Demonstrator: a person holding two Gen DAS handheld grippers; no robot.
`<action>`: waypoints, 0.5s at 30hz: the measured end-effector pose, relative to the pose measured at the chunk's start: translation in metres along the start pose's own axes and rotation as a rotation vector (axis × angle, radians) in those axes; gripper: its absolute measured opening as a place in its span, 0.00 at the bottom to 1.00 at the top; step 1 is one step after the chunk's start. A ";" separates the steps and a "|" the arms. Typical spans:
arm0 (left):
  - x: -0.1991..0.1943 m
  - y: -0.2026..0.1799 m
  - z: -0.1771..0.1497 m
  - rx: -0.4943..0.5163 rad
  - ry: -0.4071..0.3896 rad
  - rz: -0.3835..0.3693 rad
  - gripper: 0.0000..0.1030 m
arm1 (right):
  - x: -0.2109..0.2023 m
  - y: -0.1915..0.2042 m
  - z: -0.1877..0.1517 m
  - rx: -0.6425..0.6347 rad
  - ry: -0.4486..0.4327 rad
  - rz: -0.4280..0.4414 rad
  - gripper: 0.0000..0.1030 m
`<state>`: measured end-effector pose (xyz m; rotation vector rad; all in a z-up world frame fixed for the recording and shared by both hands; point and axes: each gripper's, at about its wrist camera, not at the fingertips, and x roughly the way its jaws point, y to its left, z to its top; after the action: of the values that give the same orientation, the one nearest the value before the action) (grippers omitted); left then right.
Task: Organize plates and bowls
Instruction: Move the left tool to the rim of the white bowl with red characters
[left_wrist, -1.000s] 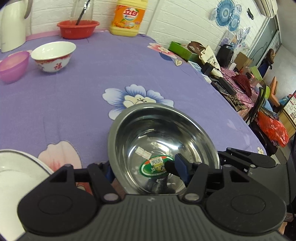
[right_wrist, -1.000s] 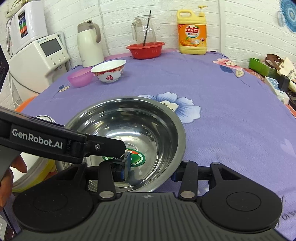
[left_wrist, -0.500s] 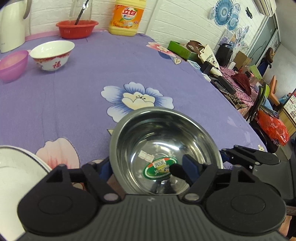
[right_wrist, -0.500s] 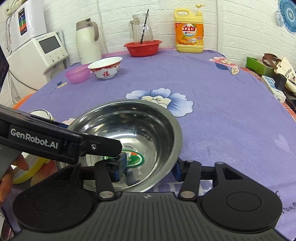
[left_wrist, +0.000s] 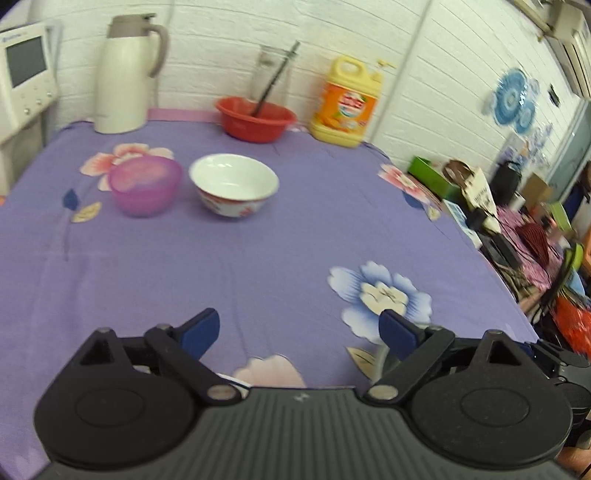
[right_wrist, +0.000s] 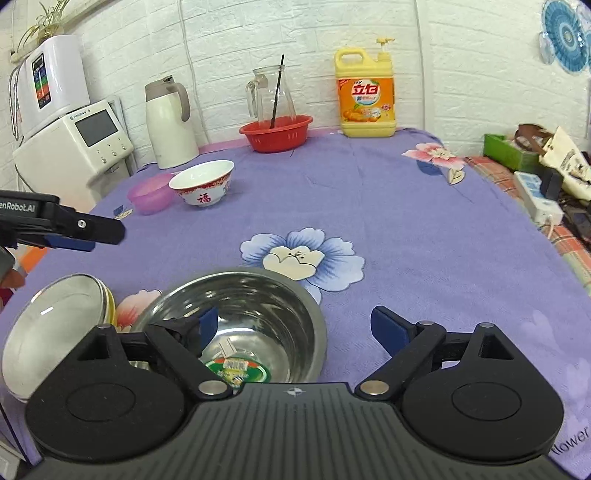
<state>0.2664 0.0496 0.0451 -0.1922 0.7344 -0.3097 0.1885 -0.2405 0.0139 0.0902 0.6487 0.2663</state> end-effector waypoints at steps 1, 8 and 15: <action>-0.002 0.006 0.002 -0.010 -0.008 0.006 0.90 | 0.003 -0.001 0.004 0.006 0.010 0.008 1.00; 0.020 0.042 0.004 -0.111 0.028 0.003 0.90 | 0.032 0.004 0.037 0.003 0.083 0.069 1.00; 0.055 0.066 0.049 -0.257 0.002 -0.050 0.90 | 0.076 0.023 0.091 -0.075 0.135 0.084 1.00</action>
<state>0.3522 0.0958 0.0279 -0.4539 0.7718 -0.2621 0.2968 -0.1980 0.0460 0.0278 0.7692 0.3803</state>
